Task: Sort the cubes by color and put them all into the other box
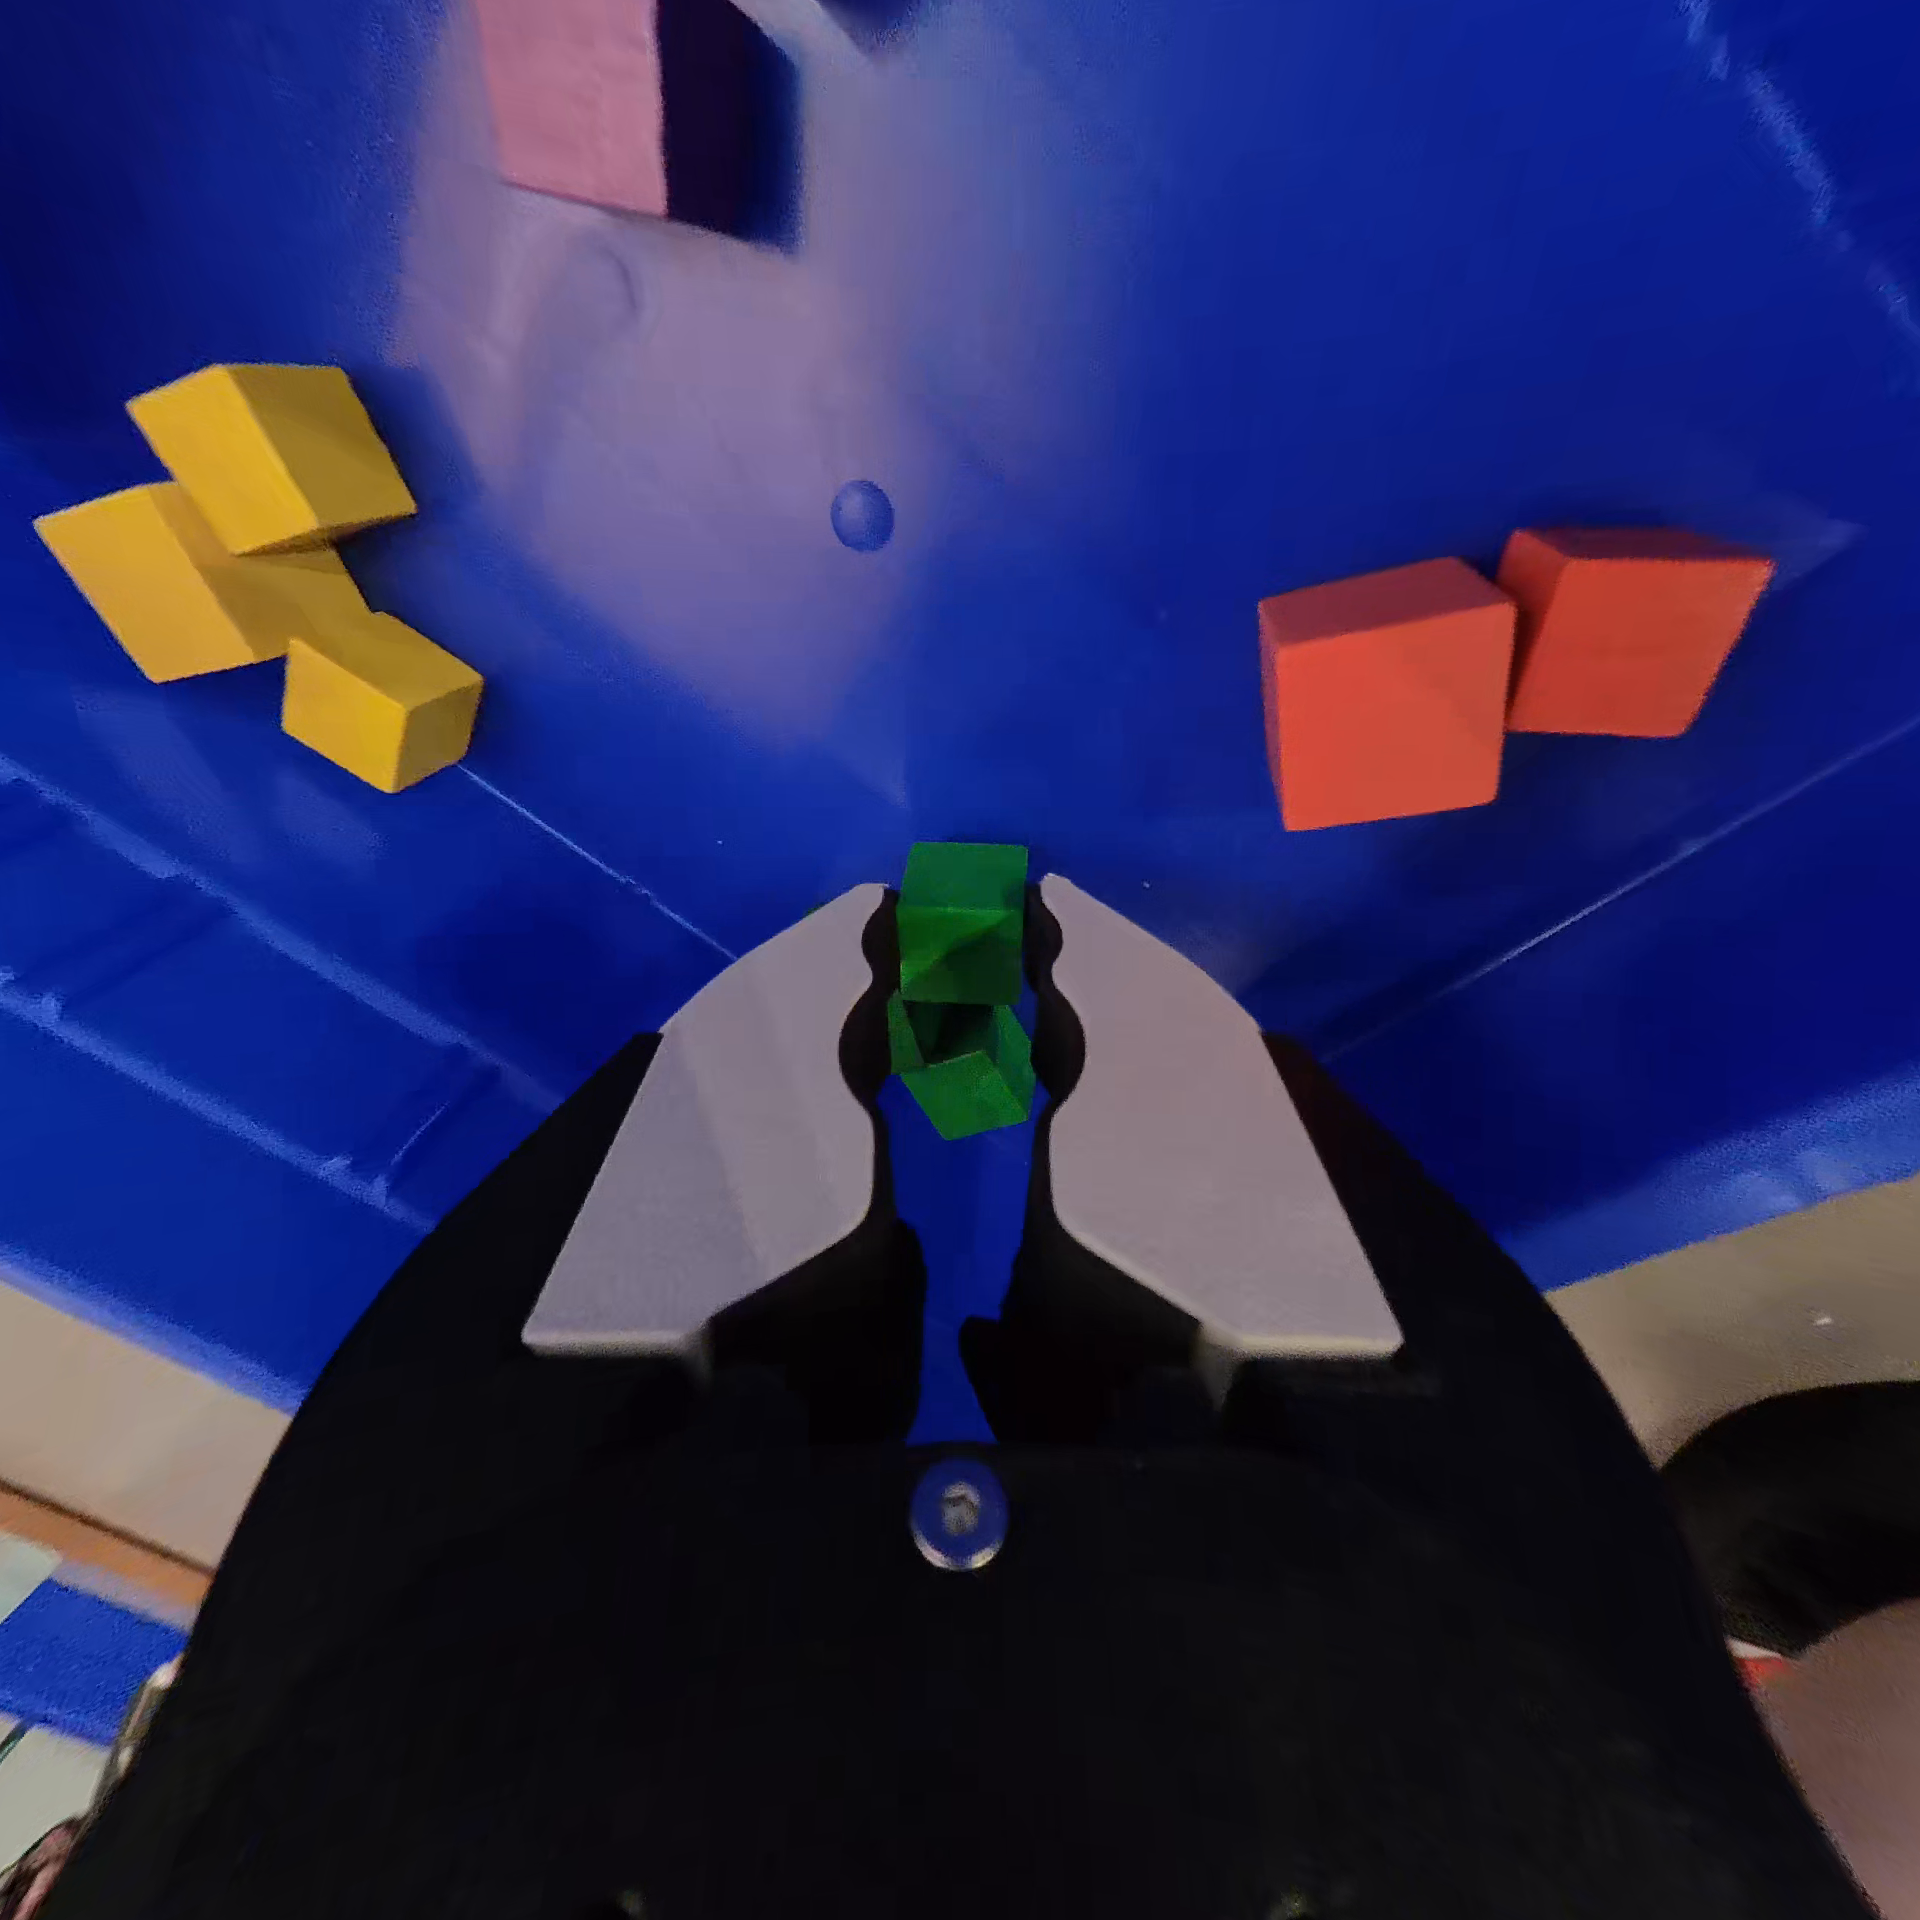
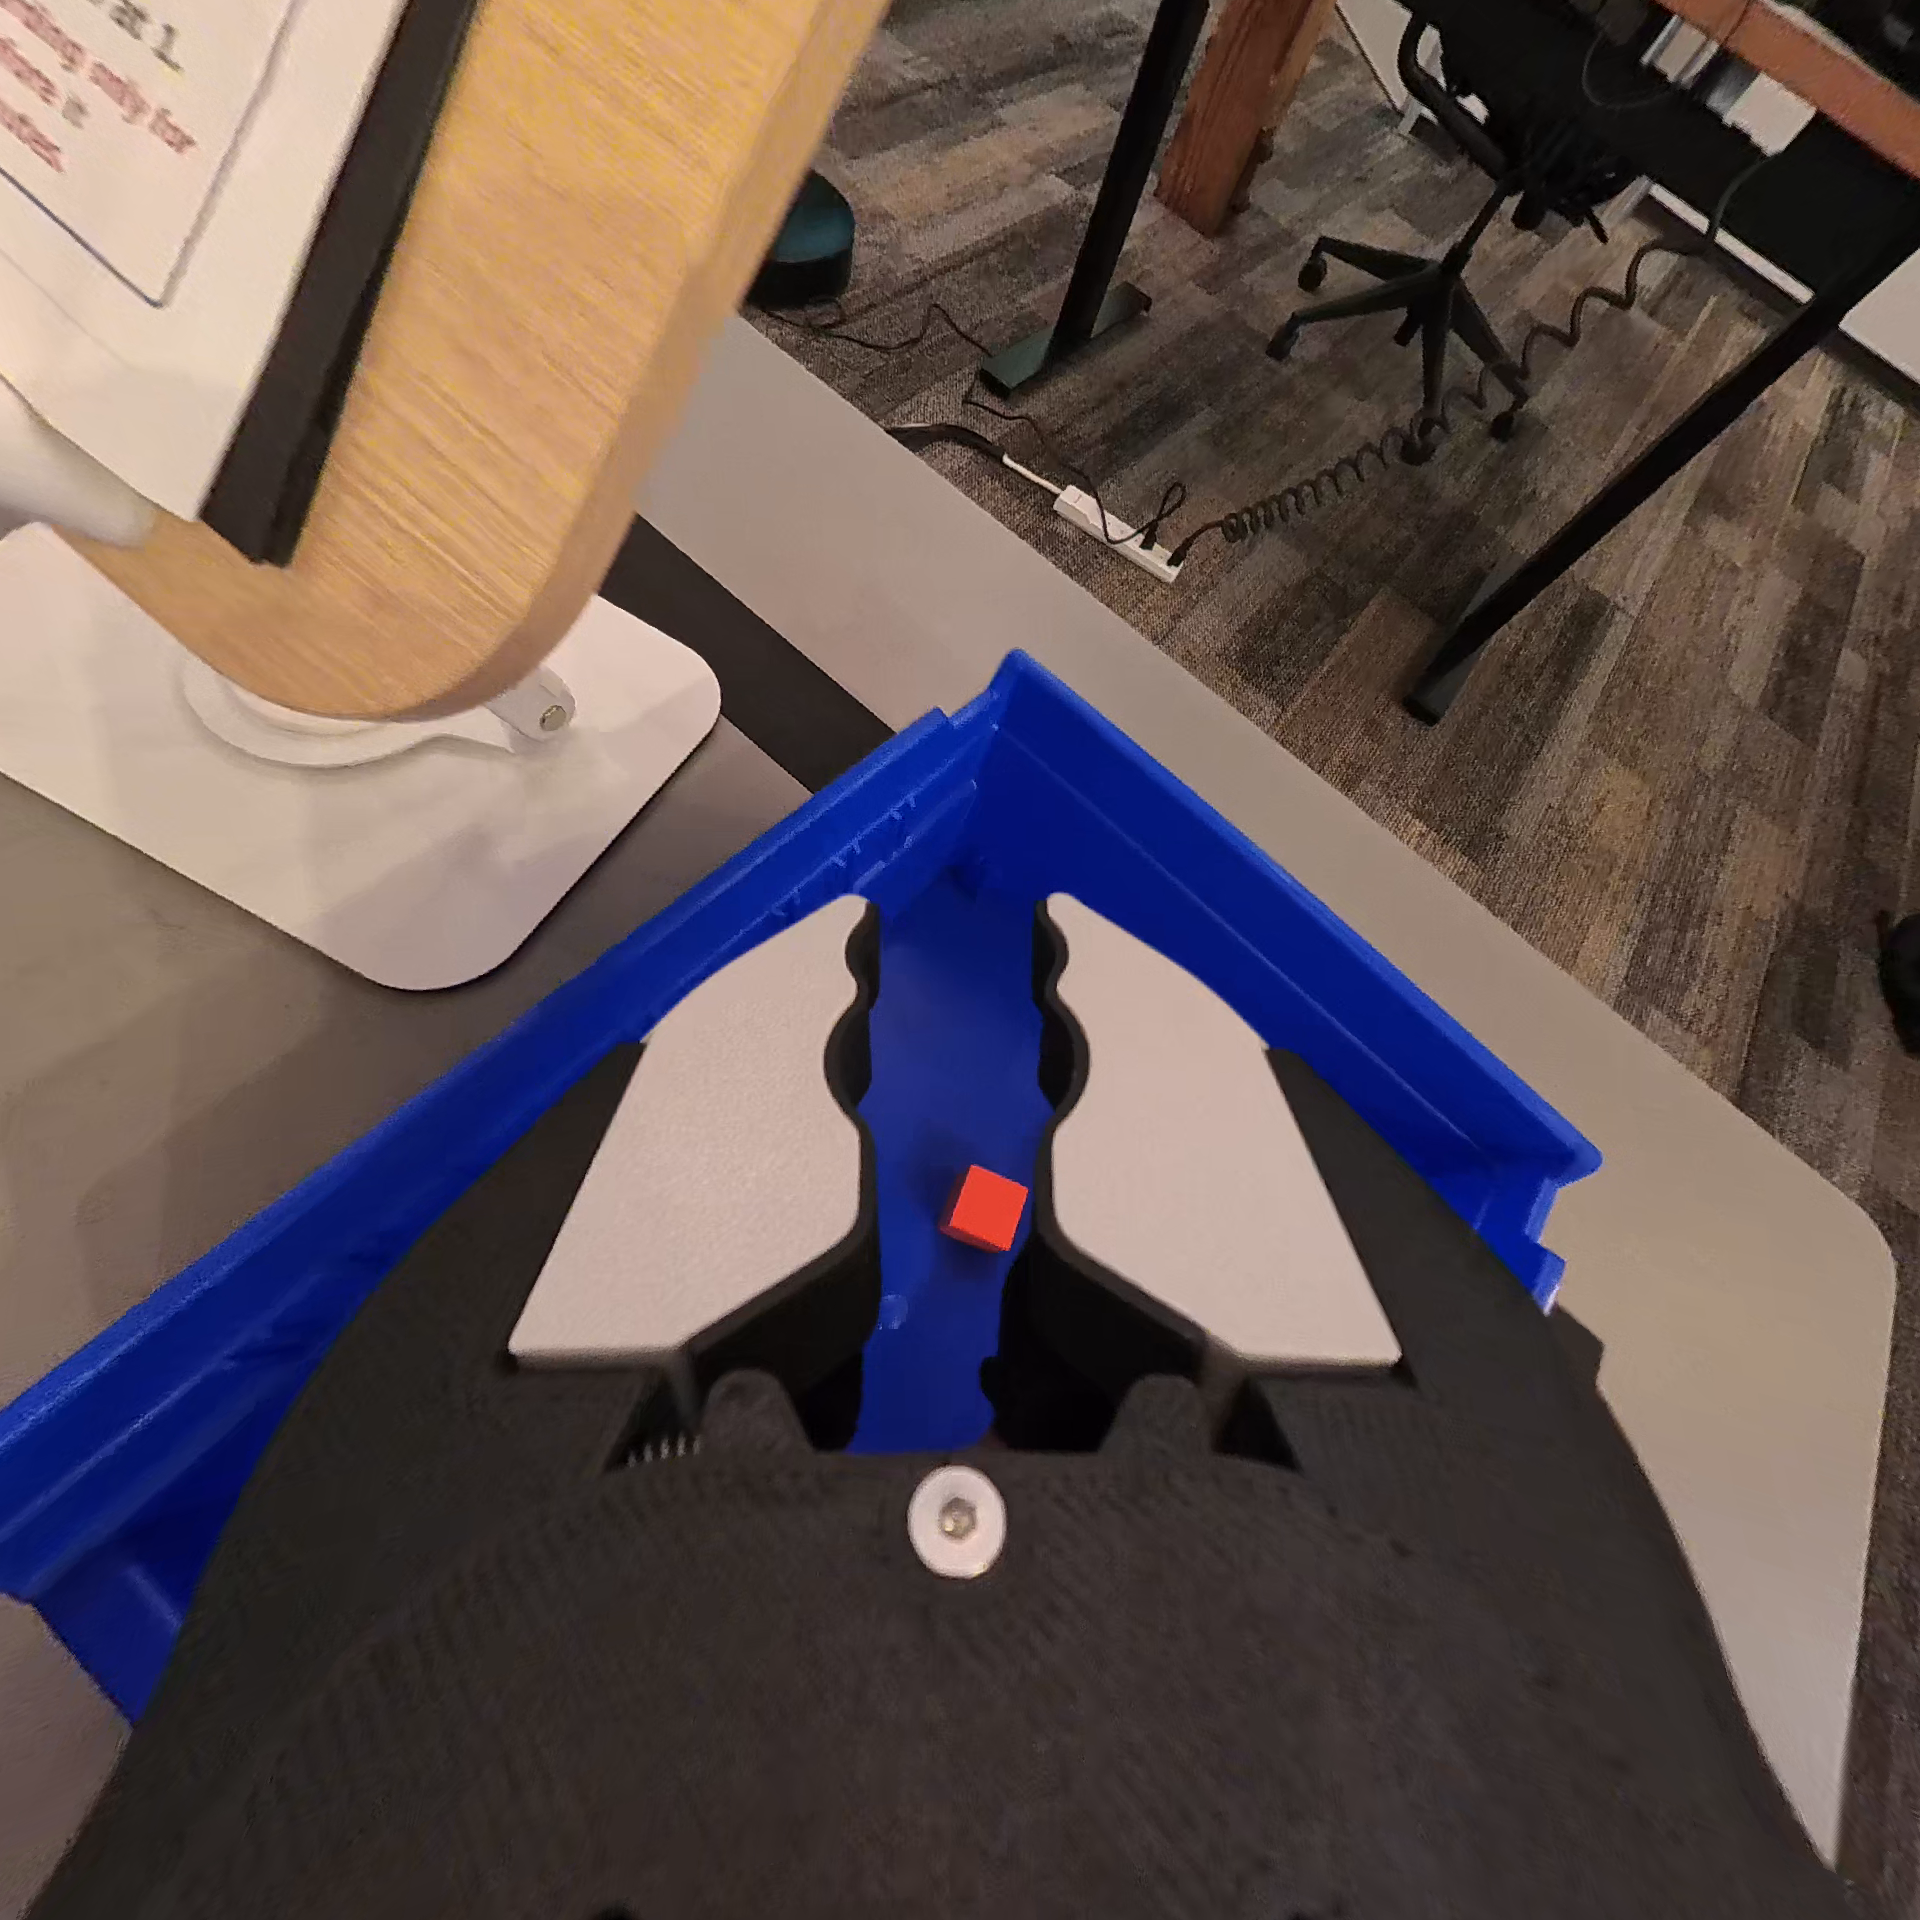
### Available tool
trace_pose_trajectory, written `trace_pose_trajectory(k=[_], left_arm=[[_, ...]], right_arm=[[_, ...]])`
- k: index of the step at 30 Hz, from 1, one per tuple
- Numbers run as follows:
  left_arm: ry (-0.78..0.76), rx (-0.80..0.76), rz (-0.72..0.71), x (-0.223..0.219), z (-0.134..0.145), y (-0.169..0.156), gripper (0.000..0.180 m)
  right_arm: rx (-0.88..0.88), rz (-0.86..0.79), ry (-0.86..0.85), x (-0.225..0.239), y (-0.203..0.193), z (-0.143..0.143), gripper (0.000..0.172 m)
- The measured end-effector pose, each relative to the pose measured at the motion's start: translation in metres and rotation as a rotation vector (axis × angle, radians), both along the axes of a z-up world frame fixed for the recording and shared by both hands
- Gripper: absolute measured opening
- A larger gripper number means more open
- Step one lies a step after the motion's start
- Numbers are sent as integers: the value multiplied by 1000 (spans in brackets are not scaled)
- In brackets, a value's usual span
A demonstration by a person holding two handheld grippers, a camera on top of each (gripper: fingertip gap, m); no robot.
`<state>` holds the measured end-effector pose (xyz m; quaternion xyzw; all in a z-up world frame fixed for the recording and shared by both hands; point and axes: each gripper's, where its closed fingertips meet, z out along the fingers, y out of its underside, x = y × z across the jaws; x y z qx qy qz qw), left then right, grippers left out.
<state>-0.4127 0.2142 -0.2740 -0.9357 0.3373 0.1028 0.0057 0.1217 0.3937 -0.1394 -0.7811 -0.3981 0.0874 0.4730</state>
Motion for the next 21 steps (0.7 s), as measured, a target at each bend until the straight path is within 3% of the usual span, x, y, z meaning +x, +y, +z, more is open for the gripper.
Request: trace_pose_trajectory(k=[10, 17, 21], left_arm=[[-150, 226, -13, 11, 36, 22, 23], [-329, 466, 11, 32, 96, 35, 23], [-499, 599, -67, 69, 143, 35, 23]], right_arm=[[166, 109, -9, -30, -20, 37, 28], [364, 173, 19, -43, -44, 85, 28], [547, 291, 48, -63, -79, 123, 28]])
